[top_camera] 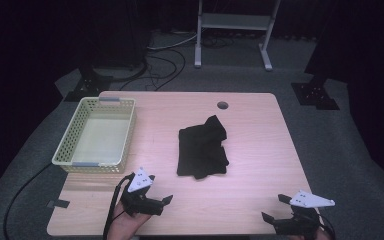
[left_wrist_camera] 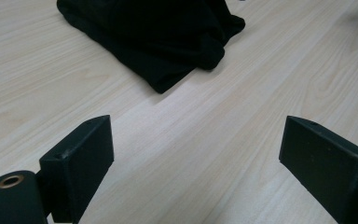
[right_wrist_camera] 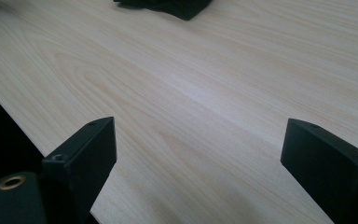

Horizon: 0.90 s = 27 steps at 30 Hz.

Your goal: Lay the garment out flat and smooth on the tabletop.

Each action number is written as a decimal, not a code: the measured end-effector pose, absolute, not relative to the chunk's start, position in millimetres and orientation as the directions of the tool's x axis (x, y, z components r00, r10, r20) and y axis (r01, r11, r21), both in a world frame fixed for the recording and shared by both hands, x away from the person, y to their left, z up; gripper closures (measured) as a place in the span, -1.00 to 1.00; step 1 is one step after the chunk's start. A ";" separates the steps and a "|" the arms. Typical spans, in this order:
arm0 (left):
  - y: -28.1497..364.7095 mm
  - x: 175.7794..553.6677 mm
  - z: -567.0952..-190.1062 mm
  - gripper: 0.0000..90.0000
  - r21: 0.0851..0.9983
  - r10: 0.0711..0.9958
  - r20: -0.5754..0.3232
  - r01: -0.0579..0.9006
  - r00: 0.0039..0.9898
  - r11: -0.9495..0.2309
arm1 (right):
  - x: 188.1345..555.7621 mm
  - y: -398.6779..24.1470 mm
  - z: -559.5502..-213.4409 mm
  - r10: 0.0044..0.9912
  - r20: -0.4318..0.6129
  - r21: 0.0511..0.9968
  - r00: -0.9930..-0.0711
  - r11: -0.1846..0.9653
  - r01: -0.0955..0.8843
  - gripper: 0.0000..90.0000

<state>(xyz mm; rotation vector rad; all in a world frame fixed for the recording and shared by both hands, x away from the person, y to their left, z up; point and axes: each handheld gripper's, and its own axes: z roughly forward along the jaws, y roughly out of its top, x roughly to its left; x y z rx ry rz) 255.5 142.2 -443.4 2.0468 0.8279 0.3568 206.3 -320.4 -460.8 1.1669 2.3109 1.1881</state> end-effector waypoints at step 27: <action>131.5 263.5 -445.8 -0.80 0.819 0.639 -0.045 0.394 0.768 -0.417 | 243.7 -292.2 -435.0 0.716 0.057 0.782 -0.696 0.402 0.477 -0.77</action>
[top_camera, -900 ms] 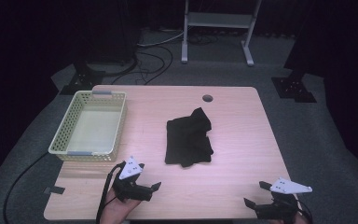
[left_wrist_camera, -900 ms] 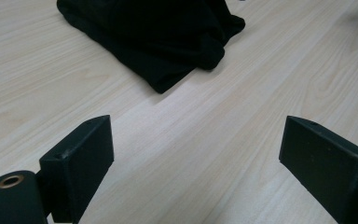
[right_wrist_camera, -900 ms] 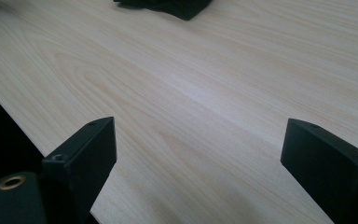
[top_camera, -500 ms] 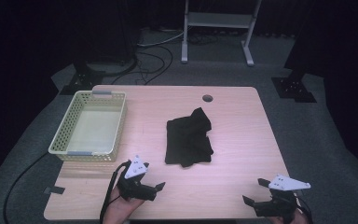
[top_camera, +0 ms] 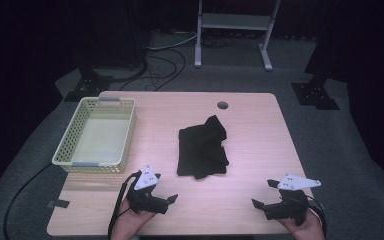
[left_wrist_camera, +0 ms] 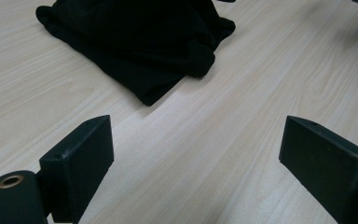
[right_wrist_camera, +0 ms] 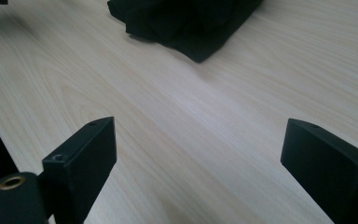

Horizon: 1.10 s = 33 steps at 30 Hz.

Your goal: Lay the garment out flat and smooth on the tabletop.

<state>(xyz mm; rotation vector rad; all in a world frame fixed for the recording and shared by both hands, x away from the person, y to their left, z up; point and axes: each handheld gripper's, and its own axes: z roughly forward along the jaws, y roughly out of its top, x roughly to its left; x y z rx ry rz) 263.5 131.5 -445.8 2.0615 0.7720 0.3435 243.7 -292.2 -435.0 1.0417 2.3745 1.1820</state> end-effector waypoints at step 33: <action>137.2 266.7 -445.9 -0.80 0.829 0.643 -0.051 0.391 0.765 -0.400 | 323.3 -212.9 -409.8 0.569 -0.003 0.742 -0.822 0.553 0.379 -0.77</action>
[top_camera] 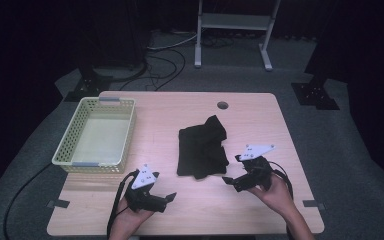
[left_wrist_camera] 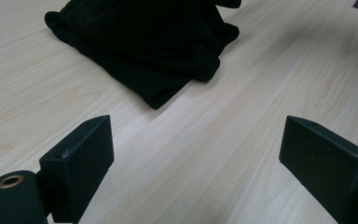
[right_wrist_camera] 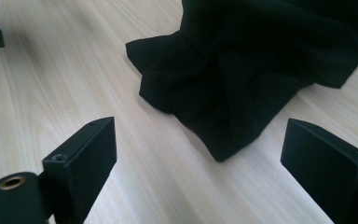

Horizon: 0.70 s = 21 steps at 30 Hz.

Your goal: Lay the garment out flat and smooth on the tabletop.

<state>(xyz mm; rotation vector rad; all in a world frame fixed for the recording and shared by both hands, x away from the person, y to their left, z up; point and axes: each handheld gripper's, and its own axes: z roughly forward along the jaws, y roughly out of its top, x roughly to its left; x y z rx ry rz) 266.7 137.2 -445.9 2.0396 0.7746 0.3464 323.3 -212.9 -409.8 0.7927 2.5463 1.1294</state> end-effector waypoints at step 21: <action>139.0 275.9 -450.6 -0.80 0.820 0.641 -0.060 0.404 0.765 -0.405 | 382.6 -167.9 -432.7 0.542 0.021 0.688 -0.840 0.601 0.406 -0.69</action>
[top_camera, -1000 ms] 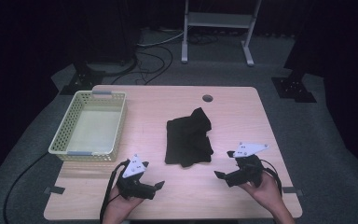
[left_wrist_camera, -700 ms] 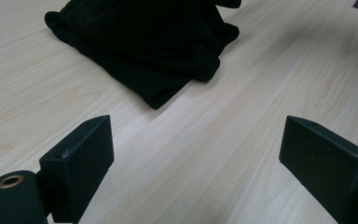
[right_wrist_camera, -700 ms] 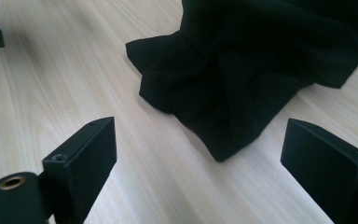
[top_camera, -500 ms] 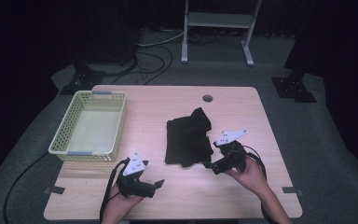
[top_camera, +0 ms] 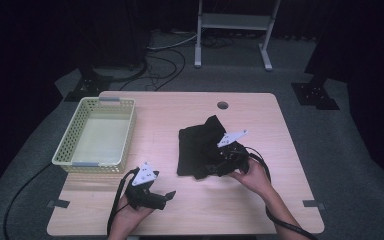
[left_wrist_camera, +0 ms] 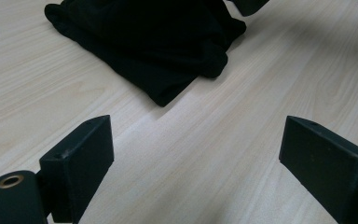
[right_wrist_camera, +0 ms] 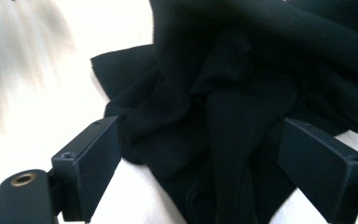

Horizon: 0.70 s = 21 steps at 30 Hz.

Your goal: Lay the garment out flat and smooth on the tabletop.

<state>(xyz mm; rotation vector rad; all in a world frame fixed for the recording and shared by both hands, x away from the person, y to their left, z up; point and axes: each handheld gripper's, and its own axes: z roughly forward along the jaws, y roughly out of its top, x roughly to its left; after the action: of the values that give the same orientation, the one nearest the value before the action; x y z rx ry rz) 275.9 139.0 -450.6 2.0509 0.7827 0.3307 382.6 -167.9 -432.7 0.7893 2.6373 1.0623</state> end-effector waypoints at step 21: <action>137.0 280.4 -450.0 -0.80 0.812 0.636 -0.056 0.406 0.769 -0.419 | 403.3 -150.0 -458.0 0.582 -0.034 0.658 -0.813 0.626 0.420 0.13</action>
<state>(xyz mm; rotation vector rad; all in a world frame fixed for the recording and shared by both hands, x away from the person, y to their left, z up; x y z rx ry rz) 280.4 137.0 -450.0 2.0684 0.7785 0.3265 403.3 -150.0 -458.0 0.8178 2.6058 0.9618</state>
